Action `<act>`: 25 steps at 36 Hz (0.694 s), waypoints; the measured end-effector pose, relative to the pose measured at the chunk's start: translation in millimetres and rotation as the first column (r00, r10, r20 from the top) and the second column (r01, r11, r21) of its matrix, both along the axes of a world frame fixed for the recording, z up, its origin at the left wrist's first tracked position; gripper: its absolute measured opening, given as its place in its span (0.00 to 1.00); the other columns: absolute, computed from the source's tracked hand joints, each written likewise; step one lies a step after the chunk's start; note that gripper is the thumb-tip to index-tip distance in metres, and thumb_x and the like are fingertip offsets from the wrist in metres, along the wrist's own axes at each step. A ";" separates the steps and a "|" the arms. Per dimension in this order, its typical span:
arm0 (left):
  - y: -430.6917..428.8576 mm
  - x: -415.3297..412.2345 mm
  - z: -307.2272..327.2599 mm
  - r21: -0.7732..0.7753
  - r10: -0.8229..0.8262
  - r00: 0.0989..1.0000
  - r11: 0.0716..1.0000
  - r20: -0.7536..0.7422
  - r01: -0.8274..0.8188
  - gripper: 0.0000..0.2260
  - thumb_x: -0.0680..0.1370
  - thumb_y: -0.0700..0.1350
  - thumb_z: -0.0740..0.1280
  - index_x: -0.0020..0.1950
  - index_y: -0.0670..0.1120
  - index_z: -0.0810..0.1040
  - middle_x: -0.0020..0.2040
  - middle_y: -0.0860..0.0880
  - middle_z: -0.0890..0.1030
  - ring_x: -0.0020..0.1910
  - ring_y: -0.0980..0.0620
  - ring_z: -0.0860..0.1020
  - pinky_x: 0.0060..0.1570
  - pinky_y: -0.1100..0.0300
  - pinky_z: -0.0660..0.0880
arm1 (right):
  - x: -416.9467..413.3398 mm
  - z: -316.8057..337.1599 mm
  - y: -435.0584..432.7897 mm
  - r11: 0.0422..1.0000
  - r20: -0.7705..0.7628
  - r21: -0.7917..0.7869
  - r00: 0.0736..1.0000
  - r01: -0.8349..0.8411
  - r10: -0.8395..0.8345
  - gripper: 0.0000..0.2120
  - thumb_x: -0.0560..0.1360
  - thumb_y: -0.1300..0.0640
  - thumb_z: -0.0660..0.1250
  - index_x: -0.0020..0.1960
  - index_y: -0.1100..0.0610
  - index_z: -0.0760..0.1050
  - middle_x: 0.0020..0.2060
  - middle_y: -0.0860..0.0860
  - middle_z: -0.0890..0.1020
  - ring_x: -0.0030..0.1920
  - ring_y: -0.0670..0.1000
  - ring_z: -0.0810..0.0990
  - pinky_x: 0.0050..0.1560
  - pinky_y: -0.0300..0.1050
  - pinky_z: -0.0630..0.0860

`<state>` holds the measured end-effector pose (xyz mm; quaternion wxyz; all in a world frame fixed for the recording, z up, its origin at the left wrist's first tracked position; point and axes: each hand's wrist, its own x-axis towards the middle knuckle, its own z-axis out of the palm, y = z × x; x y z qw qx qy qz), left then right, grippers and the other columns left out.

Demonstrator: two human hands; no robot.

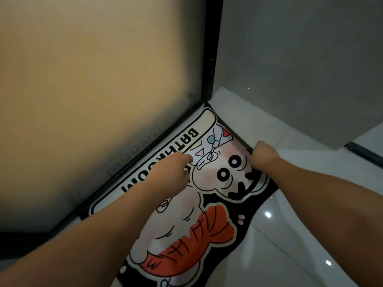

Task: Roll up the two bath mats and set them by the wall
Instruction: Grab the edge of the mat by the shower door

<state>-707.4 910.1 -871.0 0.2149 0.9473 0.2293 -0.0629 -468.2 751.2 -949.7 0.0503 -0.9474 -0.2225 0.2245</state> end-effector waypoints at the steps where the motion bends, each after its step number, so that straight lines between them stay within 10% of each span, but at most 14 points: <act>1: 0.0 0.9 1.6 0.006 -0.005 1.000 1.000 0.007 0.005 0.17 0.77 0.43 0.59 0.67 0.50 0.70 0.64 0.50 0.73 0.61 0.50 0.72 0.57 0.51 0.73 | -4.0 2.7 -2.1 1.000 0.022 -0.013 0.999 -0.025 0.026 0.07 0.74 0.62 0.61 0.50 0.62 0.66 0.37 0.54 0.72 0.37 0.54 0.72 0.37 0.46 0.70; 14: 6.4 56.0 54.1 0.112 -0.221 0.951 0.973 0.218 0.201 0.36 0.66 0.55 0.74 0.70 0.50 0.63 0.68 0.48 0.69 0.67 0.48 0.66 0.65 0.53 0.64 | -51.3 163.9 -33.3 0.821 0.488 -0.007 0.715 -0.570 0.501 0.08 0.64 0.48 0.60 0.42 0.49 0.67 0.33 0.47 0.74 0.33 0.53 0.74 0.31 0.43 0.65; 20: -10.8 52.6 67.9 0.116 -0.333 0.928 0.941 0.168 0.317 0.16 0.70 0.46 0.66 0.56 0.54 0.71 0.47 0.50 0.79 0.48 0.47 0.77 0.40 0.59 0.66 | -60.6 204.8 -61.8 0.702 0.562 -0.100 0.543 -0.705 0.625 0.28 0.65 0.25 0.51 0.47 0.47 0.70 0.35 0.44 0.76 0.34 0.49 0.75 0.30 0.41 0.69; 25: -2.5 51.6 108.6 0.179 -0.286 0.941 0.950 0.181 0.254 0.16 0.67 0.41 0.64 0.53 0.53 0.71 0.45 0.48 0.78 0.44 0.45 0.76 0.41 0.54 0.74 | -40.4 224.2 -58.4 0.667 0.600 -0.115 0.483 -0.736 0.637 0.20 0.73 0.35 0.50 0.54 0.47 0.69 0.42 0.48 0.80 0.41 0.53 0.79 0.36 0.46 0.74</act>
